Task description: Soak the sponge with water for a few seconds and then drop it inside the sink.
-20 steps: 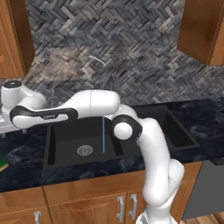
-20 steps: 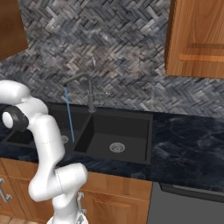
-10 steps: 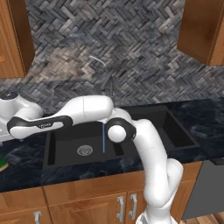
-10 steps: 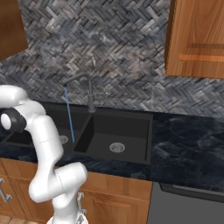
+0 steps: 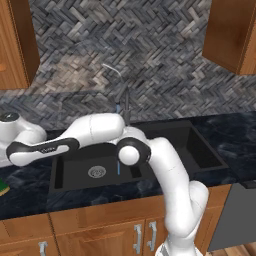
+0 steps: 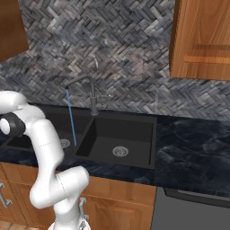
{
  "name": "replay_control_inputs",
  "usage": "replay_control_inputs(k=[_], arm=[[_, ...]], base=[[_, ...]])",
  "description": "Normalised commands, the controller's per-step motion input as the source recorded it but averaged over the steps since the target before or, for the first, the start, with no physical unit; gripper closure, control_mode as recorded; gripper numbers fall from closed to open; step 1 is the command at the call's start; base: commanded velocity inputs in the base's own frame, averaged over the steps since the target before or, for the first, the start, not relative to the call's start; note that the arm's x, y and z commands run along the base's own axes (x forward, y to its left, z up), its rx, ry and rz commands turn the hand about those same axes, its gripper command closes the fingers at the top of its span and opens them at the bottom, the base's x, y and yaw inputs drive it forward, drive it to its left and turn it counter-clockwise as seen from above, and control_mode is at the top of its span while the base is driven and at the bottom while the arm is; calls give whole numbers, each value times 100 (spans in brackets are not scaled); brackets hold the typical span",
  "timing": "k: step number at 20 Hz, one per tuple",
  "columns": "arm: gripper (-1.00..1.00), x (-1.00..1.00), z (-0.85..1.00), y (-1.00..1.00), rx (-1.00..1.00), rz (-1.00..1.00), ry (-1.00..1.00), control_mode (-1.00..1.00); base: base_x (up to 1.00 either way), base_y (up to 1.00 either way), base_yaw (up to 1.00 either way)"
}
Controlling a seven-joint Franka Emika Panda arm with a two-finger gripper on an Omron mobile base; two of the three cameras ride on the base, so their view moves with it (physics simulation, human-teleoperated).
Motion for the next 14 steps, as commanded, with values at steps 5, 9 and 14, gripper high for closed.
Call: replay_control_inputs(k=[5,9,14], arm=[[-100,0,-14,27,0,3,-1,-100],[-100,0,-14,23,0,3,-7,-100],[-100,0,-9,22,0,4,-4,-100]], base=[[0,0,0],[0,0,0],[0,0,0]])
